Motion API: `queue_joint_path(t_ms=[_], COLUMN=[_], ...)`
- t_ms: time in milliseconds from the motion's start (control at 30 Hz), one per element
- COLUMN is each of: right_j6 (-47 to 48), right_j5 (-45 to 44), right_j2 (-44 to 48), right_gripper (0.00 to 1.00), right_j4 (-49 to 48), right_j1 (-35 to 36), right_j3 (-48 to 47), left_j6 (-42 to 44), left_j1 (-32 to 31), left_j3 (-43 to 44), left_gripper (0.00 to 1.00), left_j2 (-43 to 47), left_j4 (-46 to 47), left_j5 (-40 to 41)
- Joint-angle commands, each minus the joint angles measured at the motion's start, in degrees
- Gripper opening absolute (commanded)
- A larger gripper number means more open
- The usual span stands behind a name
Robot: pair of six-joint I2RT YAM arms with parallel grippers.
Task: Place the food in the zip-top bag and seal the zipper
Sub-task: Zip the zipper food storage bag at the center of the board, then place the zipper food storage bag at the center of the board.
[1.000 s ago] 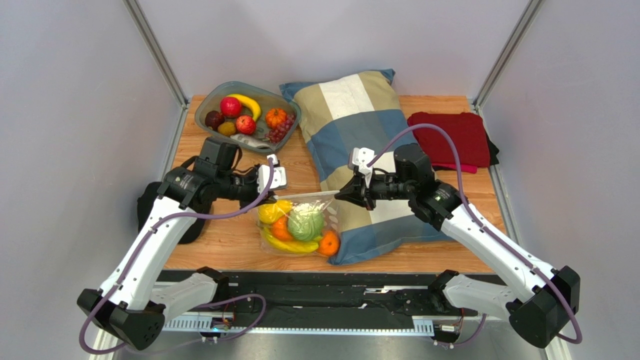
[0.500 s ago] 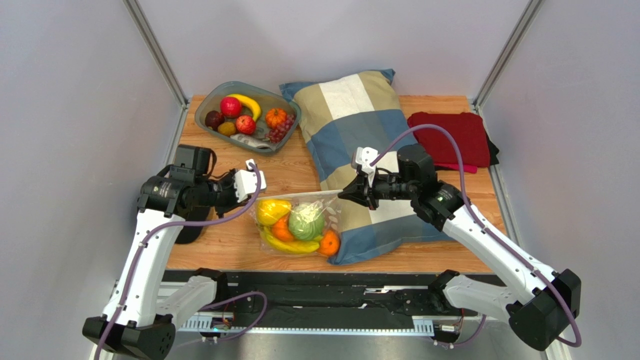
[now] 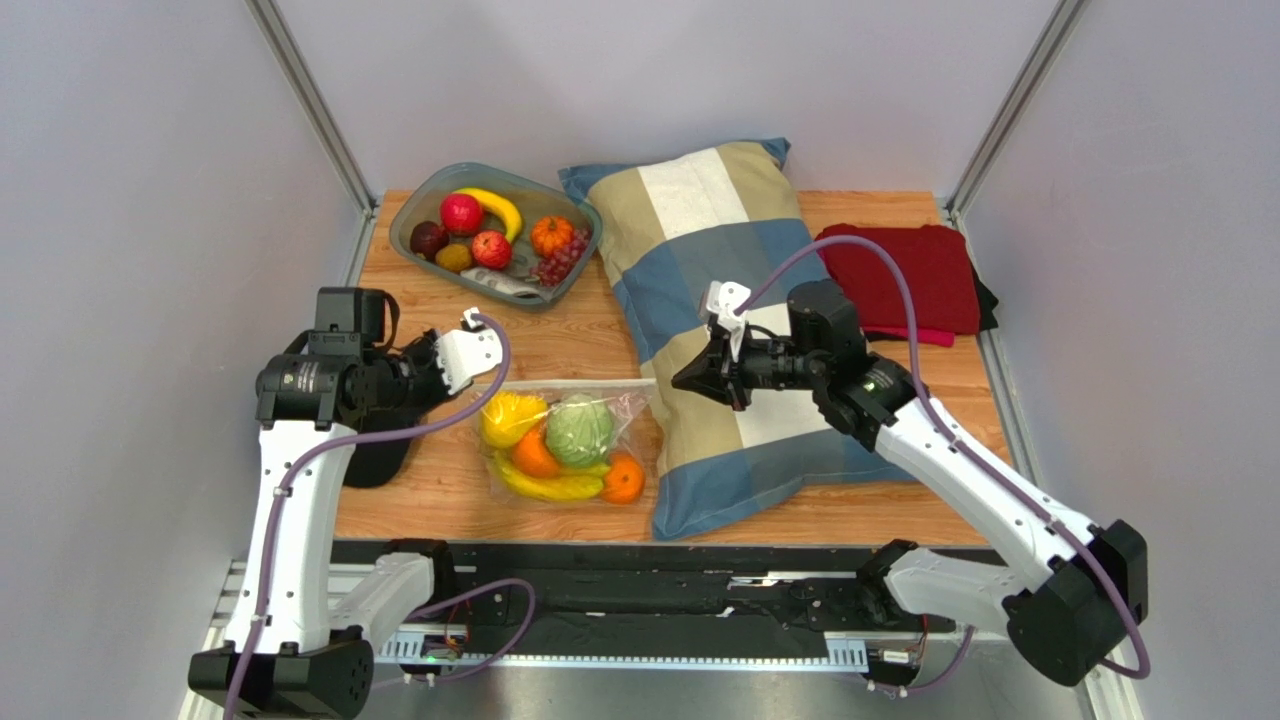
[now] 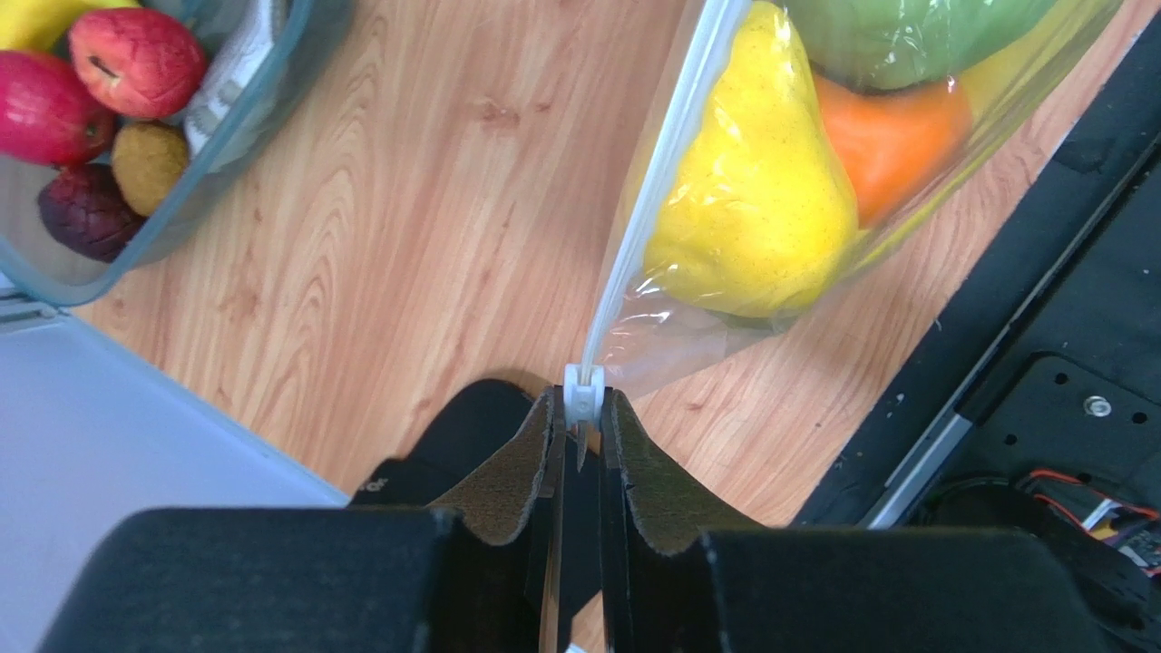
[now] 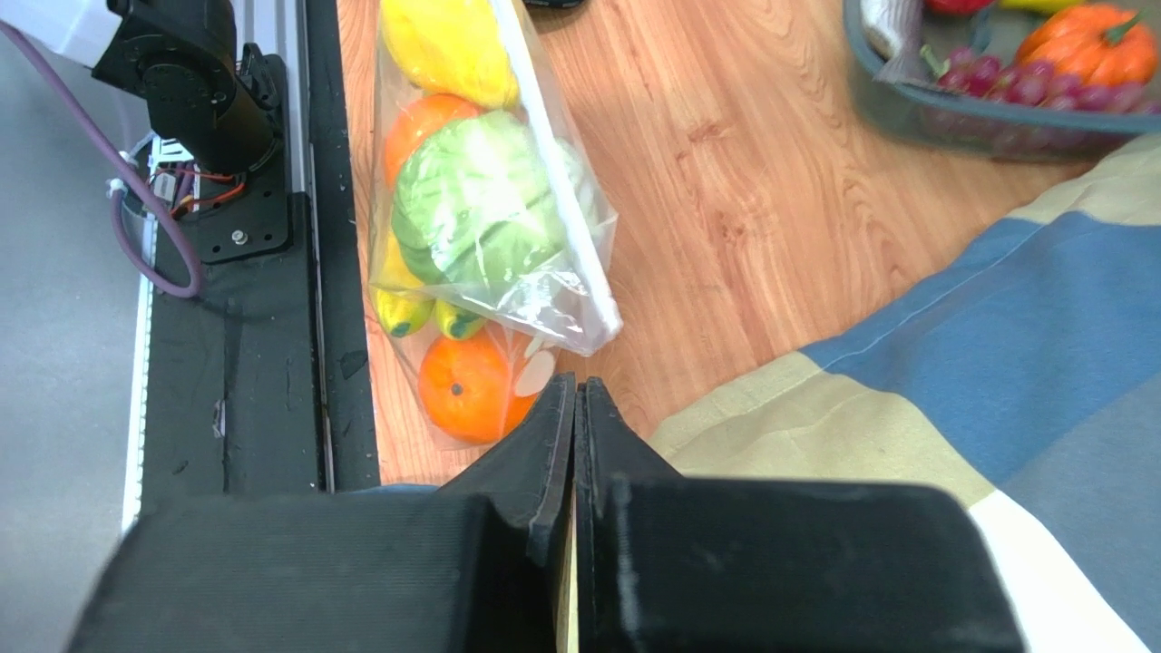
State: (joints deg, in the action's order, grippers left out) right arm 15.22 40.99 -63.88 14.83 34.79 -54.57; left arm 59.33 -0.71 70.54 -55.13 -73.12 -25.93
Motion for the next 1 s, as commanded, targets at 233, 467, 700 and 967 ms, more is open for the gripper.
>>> queue_joint_path(t_ms=[233,467,700,967], right_j6=[-9.42,-10.12,-12.06,-14.87], right_j5=[0.49,-1.44,-4.16,-5.66], right_j2=[-13.89,-16.72,-16.19,-13.91], right_gripper=[0.00,0.11,0.30,0.75], right_j4=[-4.37,0.63,4.59,6.97], right_j1=[0.81,0.64,0.20,-5.25], right_j3=[-8.89,-13.55,-15.22,-17.06], left_j6=[-6.31,-13.98,-13.80,-19.95], left_j1=[0.36,0.36,0.36,0.36], left_j3=[-4.09,-4.63,0.55,8.81], left_gripper=[0.00,0.00,0.13,0.86], left_j2=[-4.09,-15.86,-30.10,-30.30], left_j4=[9.03,24.15,26.80,22.24], left_j5=[1.75,4.49,3.52,-1.74])
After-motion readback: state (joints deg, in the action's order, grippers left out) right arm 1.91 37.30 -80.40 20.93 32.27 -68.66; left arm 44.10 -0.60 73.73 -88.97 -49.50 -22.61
